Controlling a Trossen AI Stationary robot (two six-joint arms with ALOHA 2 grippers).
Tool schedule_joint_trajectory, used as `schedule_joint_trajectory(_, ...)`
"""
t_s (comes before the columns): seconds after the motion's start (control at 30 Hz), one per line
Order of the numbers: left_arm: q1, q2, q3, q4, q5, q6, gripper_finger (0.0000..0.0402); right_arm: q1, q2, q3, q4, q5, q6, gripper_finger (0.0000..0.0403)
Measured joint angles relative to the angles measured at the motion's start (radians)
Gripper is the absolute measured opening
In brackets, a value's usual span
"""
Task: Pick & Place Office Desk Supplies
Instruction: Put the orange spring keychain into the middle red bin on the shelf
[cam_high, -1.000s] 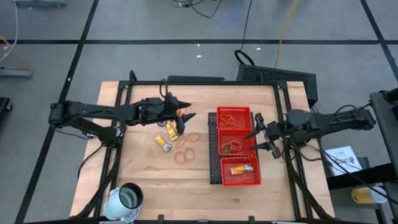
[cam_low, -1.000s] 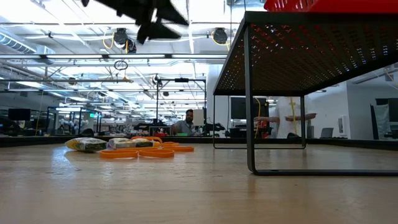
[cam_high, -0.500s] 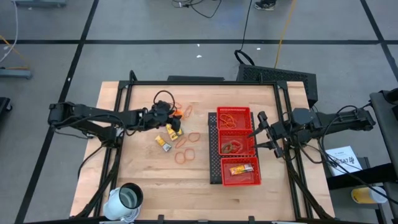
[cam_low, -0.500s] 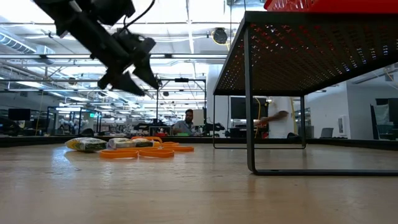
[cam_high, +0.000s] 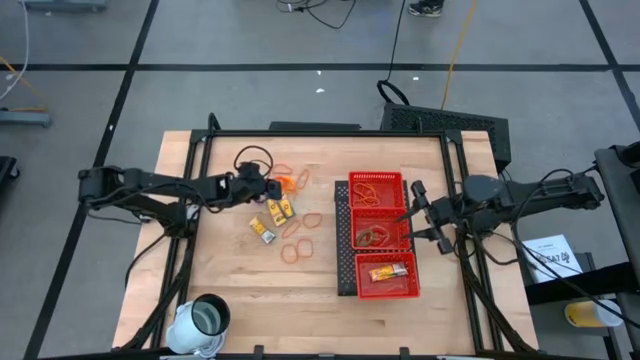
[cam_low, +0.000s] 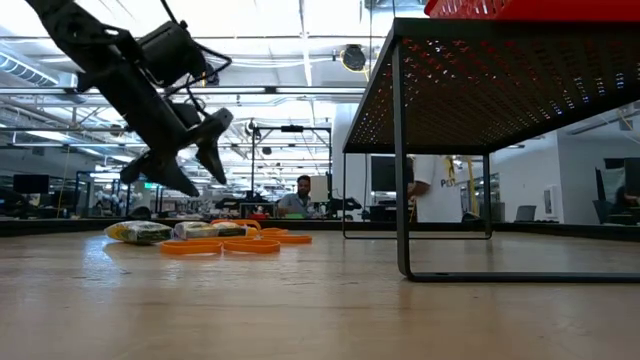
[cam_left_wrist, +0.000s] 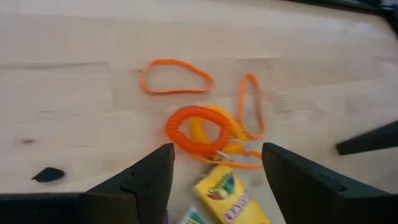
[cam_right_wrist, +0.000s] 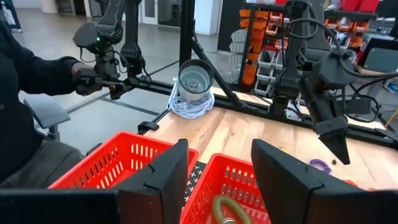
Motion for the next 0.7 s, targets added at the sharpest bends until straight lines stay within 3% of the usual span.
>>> schedule_joint_trajectory(0.17, 0.041, 0.073, 0.000, 0.058, 0.069, 0.003, 0.0253, 0.000, 0.020, 0.000, 0.001, 0.001, 0.000, 0.0165)
schedule_joint_trajectory(0.7, 0.135, 0.306, 0.002, 0.265, 0.129, 0.015, 0.0253, 0.000, 0.023, 0.000, 0.008, 0.002, 0.001, 0.0164)
